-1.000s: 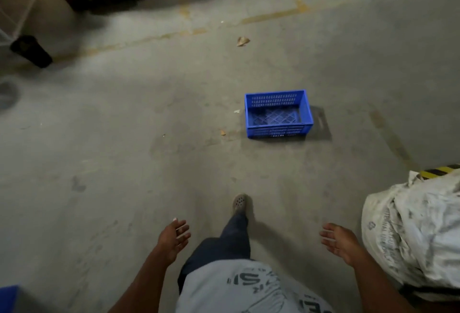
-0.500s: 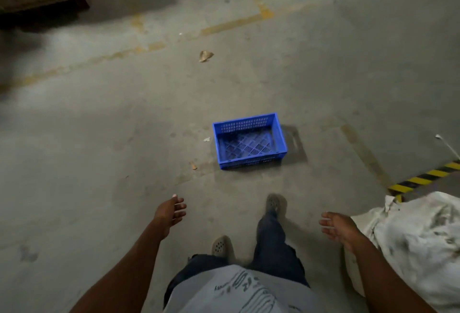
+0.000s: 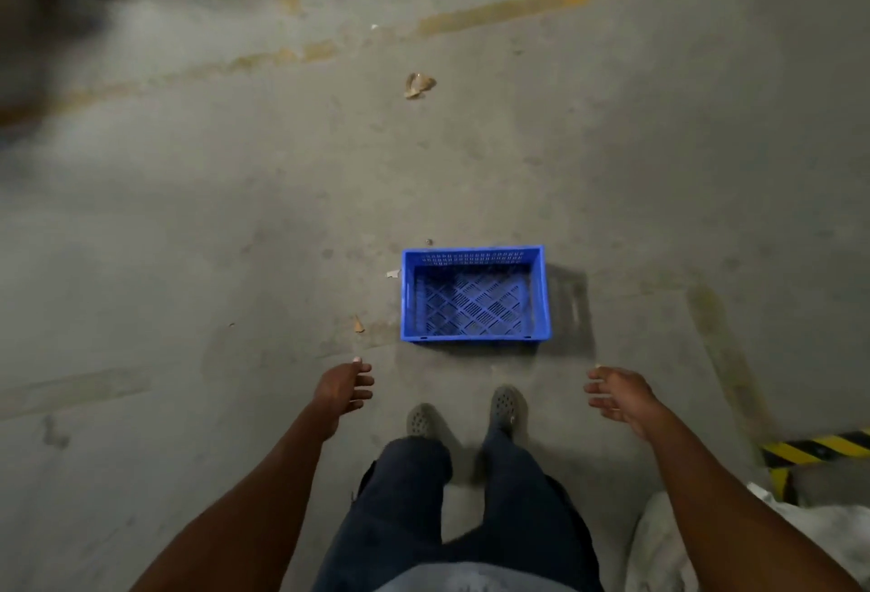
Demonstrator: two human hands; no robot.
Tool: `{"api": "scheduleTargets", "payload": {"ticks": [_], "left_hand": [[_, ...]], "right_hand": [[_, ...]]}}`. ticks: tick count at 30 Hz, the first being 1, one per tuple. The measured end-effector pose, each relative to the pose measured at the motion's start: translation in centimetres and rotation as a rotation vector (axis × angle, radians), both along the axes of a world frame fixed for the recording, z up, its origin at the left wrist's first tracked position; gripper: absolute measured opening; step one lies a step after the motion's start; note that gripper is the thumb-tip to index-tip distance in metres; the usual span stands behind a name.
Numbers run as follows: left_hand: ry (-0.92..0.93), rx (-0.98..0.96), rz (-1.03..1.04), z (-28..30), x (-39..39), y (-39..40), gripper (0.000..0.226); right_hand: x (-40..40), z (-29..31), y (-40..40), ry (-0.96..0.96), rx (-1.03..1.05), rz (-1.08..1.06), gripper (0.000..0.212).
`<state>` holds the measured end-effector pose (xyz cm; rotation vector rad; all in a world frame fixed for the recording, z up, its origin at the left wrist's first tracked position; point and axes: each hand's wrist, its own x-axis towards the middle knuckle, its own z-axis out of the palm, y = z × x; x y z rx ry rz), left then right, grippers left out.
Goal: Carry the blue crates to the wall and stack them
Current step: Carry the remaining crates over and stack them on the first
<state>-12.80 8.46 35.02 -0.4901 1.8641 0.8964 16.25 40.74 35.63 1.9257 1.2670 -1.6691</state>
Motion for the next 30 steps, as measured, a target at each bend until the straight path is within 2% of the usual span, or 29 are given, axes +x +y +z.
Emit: {"api": "scheduleTargets", "payload": {"ticks": [3, 7, 16, 25, 27, 30], "left_hand": [[0.003, 0.004, -0.054, -2.5, -3.4, 4.1, 0.027], [0.010, 0.006, -0.122, -8.8, -8.0, 8.4, 0.026], [-0.003, -0.056, -0.206, -28.1, -14.7, 12.9, 0.029], [0.029, -0.109, -0.213, -48.0, -16.9, 13.9, 0.027], [0.132, -0.140, -0.229, -52.2, -17.6, 13.7, 0.039], [0.233, -0.196, -0.234, -57.2, -18.8, 13.8, 0.071]], "right_hand": [[-3.6, -2.7, 3.5, -0.005, 0.022, 0.039, 0.024], [-8.3, -8.5, 7.2, -0.004, 0.065, 0.069, 0.024], [-14.3, -29.2, 12.8, -0.039, 0.106, 0.126, 0.030], [-15.2, -49.3, 17.4, -0.174, 0.238, 0.433, 0.050], [-16.1, -52.3, 18.1, -0.199, 0.274, 0.445, 0.053], [-17.4, -56.2, 19.3, -0.259, 0.354, 0.332, 0.058]]}}
